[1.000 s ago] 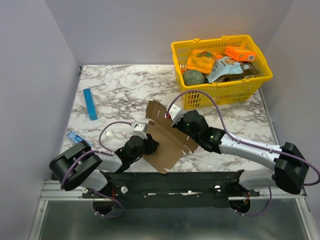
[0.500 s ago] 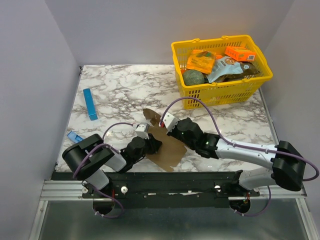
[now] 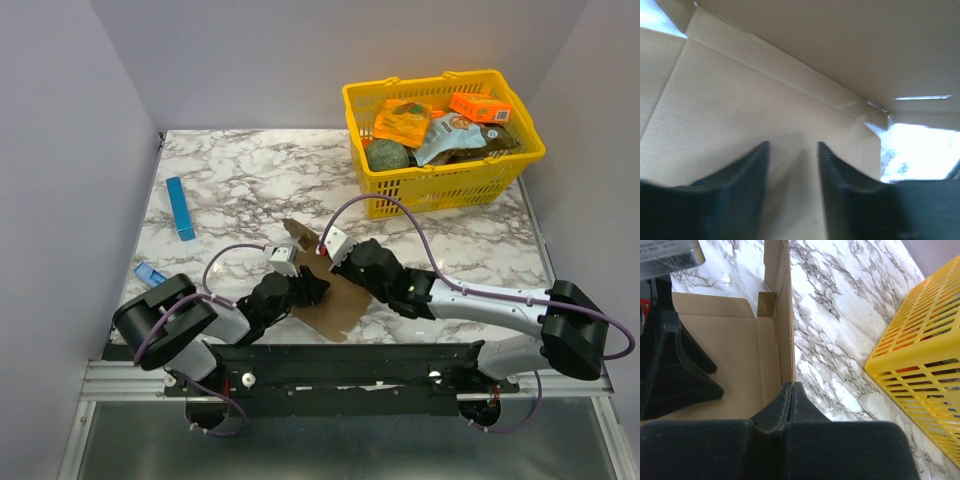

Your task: Fold the paper box

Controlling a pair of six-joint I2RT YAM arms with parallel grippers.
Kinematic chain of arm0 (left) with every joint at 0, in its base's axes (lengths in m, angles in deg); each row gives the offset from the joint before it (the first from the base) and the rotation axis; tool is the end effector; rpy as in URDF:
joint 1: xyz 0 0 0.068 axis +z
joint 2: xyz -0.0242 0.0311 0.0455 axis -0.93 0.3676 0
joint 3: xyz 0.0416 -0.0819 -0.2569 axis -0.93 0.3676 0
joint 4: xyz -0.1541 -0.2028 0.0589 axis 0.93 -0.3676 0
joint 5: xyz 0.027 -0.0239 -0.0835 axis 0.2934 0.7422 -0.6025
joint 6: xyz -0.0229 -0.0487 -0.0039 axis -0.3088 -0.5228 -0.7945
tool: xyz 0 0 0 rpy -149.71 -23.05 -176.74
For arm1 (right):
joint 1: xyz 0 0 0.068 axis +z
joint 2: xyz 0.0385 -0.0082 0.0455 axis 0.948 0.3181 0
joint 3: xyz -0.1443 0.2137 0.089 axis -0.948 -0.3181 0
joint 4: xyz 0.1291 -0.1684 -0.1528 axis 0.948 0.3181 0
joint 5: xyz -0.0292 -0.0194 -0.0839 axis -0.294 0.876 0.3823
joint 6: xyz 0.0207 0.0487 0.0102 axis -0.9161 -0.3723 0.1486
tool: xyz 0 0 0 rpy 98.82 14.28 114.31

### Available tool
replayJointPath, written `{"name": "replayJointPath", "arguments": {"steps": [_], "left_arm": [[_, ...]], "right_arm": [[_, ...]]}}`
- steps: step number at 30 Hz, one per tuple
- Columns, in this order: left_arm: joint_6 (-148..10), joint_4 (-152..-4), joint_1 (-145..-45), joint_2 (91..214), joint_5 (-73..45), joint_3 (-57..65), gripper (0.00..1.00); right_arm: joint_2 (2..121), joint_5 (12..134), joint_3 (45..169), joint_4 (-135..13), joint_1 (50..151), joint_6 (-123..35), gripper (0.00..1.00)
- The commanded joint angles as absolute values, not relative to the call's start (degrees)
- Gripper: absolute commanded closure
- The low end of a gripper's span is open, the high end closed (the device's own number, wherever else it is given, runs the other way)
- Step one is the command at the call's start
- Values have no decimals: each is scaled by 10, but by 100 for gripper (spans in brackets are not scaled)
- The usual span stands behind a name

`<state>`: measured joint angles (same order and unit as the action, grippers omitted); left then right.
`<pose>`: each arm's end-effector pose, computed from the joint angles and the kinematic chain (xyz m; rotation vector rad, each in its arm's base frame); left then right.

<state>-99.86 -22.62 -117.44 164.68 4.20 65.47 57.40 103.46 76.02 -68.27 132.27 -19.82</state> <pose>0.1524 -0.1663 0.1143 -0.0109 2.0214 -0.8999 0.1565 0.2522 0.2439 -1.0467 1.6827 0.0915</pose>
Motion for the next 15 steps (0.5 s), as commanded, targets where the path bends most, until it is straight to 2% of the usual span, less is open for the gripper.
{"name": "replayJointPath", "arguments": {"steps": [1,5,11,15], "left_arm": [[-954,-356,-1178,1541,77,652,31],[-922,-452,-1168,1406,98,645,20],[-909,-595,-1118,1246,102,642,16],[-863,-698,-1085,1214,98,554,10]], "right_arm": [[595,1046,746,-616,1326,-211,99],[603,1056,749,-616,1326,-200,99],[604,1047,749,-617,1326,-200,99],[603,1041,749,-618,1325,-199,99]]}}
